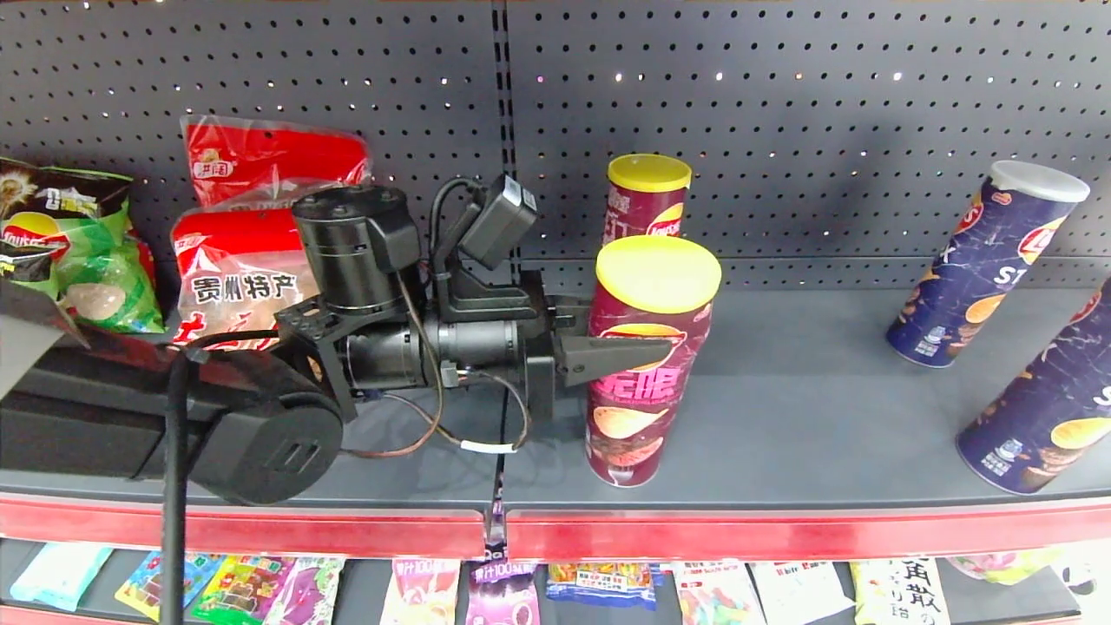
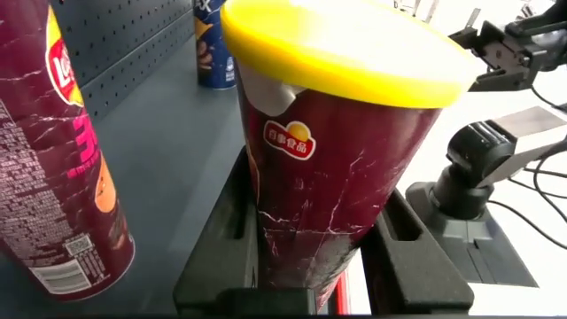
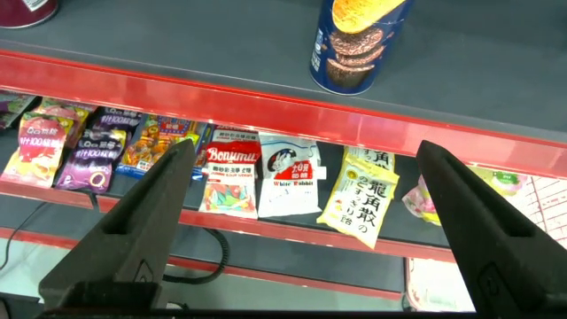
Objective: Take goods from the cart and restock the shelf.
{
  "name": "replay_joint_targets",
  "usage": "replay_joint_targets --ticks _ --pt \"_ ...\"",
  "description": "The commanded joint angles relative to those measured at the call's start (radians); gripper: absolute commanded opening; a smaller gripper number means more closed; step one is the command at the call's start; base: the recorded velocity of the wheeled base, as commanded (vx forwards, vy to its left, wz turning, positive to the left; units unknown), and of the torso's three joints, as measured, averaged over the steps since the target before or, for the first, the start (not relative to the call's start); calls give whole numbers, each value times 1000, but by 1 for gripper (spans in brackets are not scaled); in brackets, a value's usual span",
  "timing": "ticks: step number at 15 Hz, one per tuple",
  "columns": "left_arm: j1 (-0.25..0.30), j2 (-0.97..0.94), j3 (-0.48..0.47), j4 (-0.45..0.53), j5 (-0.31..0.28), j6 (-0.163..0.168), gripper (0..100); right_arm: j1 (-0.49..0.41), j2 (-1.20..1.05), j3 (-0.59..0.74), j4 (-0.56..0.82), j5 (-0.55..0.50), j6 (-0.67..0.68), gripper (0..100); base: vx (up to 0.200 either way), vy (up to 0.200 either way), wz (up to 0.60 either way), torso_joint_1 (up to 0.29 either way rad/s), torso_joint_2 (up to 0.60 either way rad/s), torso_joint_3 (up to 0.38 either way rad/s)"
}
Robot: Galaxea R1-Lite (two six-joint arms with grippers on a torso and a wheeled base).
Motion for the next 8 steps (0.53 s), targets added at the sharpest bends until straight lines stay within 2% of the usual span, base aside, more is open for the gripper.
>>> replay_joint_targets --ticks 1,2,8 --pt "0 -15 1 -4 2 -11 0 -1 1 1 0 0 0 100 0 0 0 0 0 0" --pt "0 -26 1 -6 10 -36 0 0 -1 5 0 0 0 100 0 0 0 0 0 0" --pt "-7 -26 58 -42 11 -36 0 0 -2 5 0 0 0 100 0 0 0 0 0 0"
